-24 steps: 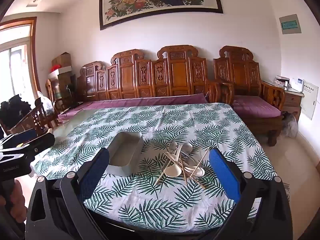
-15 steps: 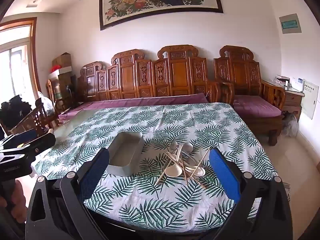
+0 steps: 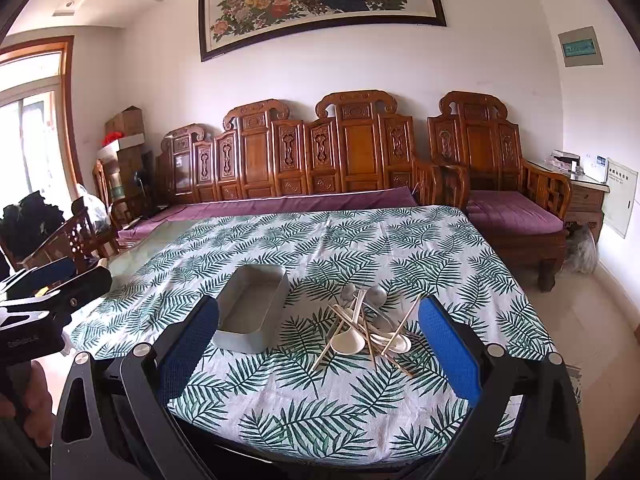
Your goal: Organize utensils
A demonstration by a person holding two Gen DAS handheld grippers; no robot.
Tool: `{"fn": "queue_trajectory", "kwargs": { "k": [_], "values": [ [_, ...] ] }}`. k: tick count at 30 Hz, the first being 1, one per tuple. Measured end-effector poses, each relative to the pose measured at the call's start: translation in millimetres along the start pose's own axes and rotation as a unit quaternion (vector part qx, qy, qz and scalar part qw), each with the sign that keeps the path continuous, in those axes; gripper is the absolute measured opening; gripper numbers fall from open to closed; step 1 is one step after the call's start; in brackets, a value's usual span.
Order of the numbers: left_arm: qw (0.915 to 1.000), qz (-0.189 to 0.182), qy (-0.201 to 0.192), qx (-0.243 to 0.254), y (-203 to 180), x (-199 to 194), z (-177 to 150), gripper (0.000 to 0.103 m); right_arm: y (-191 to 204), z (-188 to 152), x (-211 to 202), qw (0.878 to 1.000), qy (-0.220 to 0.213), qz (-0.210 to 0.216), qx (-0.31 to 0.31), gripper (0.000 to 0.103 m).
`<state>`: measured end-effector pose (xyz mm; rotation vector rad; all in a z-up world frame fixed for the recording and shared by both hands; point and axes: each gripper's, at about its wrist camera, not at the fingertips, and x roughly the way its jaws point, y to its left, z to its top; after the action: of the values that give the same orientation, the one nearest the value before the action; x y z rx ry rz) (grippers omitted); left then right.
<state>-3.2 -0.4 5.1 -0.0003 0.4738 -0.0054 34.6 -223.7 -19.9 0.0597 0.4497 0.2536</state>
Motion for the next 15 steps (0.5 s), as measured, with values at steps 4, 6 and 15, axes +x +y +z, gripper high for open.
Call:
{"fn": "queue_trajectory", "kwargs": {
  "k": [4,6,15],
  "values": [
    [1.0,0.001,-0.001,0.002,-0.8,-1.5,1.3,0.097,0.5,1.0,0.2,1.0,0.0,0.0,0.0,0.1],
    [1.0,0.001,-0.001,0.003,-2.3,-1.4,1.7,0.097,0.7,1.1,-0.2,1.0,-0.001,0.0,0.0,0.1],
    [1.0,0.0,-0.006,0.006,-4.7,-4.4,4.2,0.097,0.0,1.3,-0.6,1.0,0.0,0.0,0.001,0.1]
  ]
}}
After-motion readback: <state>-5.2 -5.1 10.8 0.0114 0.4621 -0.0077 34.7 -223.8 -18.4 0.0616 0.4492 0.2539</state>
